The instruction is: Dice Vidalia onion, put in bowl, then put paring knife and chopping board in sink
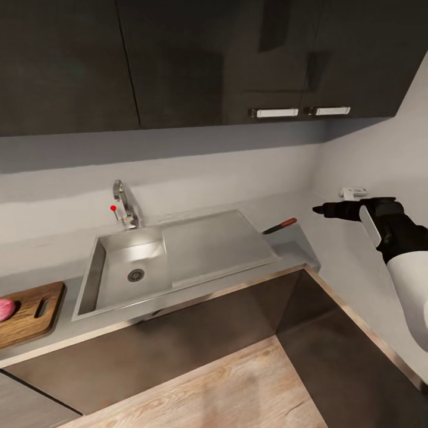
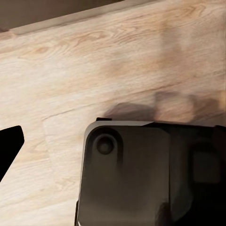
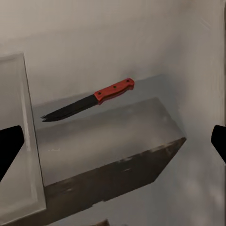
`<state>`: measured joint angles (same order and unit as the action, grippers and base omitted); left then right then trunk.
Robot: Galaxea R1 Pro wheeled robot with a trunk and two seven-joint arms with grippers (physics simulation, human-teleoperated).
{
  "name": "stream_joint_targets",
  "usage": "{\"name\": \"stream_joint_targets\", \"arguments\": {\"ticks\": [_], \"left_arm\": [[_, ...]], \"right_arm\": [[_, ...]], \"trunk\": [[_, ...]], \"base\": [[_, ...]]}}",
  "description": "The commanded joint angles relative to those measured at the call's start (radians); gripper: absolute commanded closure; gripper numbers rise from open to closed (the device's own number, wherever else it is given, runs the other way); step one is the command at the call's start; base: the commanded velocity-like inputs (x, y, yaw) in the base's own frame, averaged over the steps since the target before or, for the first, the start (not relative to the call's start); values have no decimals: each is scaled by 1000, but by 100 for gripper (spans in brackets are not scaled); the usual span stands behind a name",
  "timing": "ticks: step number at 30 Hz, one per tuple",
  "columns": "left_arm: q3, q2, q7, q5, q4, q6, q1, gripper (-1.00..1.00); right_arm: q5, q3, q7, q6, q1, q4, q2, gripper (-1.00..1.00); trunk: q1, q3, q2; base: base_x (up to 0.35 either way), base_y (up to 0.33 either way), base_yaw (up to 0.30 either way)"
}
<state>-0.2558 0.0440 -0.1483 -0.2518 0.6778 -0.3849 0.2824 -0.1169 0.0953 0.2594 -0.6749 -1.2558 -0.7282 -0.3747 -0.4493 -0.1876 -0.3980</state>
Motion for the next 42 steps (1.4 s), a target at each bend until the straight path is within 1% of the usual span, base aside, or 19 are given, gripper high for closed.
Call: {"name": "stream_joint_targets", "arguments": {"ticks": [1,8,32,39,41,42], "left_arm": [[-8,2,-10,-6,2,-2,0,-100],[-8,3,-10,-6,2,-2,0,-100],[-8,3,-10,-7,0,-2,0,-100],[-8,2,-11,-7,0,-2,0,-100],[-8,2,-13,-8,2,-2,0,-100],[-8,1,-15,-9,3,-2,0,-100]], "right_arm": [[-9,5,-4,1,-1,0,-1,-100],[-3,6,-2,29,-1,17,3,-100],[-3,6,-3,32,-1,35,8,-100],[-4,7,-1,32,-1,35,11,-100],[-4,7,13,32,-1,35,11,-100],[-4,7,42,32,-1,35,11,-100]], "trunk": [[-1,-2,-2],[-1,-2,-2],[-1,-2,-2],[-1,-2,-2],[-1,-2,-2],[-1,-2,-2]], "base": [[16,-19,0],[5,-6,0],[1,-1,0],[188,-191,0],[217,-218,0],[217,-217,0]]}}
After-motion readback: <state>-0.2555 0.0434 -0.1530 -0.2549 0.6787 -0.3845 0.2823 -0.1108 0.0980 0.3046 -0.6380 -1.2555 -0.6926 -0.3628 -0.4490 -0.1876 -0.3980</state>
